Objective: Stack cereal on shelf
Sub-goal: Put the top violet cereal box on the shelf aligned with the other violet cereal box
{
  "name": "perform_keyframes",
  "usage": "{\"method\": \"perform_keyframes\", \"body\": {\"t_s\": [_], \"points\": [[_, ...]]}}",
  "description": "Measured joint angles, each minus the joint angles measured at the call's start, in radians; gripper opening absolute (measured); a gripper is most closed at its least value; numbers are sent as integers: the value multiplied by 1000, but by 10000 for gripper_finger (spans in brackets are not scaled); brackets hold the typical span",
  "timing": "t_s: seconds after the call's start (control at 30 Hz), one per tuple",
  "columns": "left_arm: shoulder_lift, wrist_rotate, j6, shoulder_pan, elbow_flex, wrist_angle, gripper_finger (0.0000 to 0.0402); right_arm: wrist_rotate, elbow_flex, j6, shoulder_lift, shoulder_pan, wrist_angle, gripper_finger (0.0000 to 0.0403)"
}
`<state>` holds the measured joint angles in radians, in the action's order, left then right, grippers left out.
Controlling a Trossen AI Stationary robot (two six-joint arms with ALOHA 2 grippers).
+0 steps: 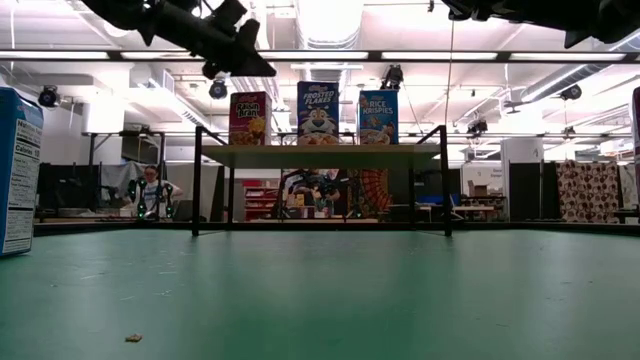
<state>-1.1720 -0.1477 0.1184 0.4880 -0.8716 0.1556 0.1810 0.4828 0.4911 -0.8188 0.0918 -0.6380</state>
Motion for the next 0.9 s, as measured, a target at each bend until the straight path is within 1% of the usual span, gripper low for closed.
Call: {"method": "perform_keyframes", "body": {"t_s": [0.2, 0.27, 0.37, 0.5, 0.57, 0.9], "points": [[-27, -1, 1, -14, 1, -2, 0, 0, 0, 0, 0, 0, 0, 12], [-24, -2, 19, -14, 0, -30, 0, 0, 0, 0, 0, 0, 0, 12], [-18, -1, 55, -16, -36, -165, 0, 0, 0, -1, 0, 0, -1, 12], [-15, 0, 66, -18, -102, -350, 0, 0, 0, -1, 0, 0, -1, 12], [-19, 0, 78, -19, -113, -394, 0, 0, 0, -1, 0, 0, -1, 12], [-20, -29, 71, -20, -115, -362, 0, 0, 0, 2, 0, 0, -1, 12]]}}
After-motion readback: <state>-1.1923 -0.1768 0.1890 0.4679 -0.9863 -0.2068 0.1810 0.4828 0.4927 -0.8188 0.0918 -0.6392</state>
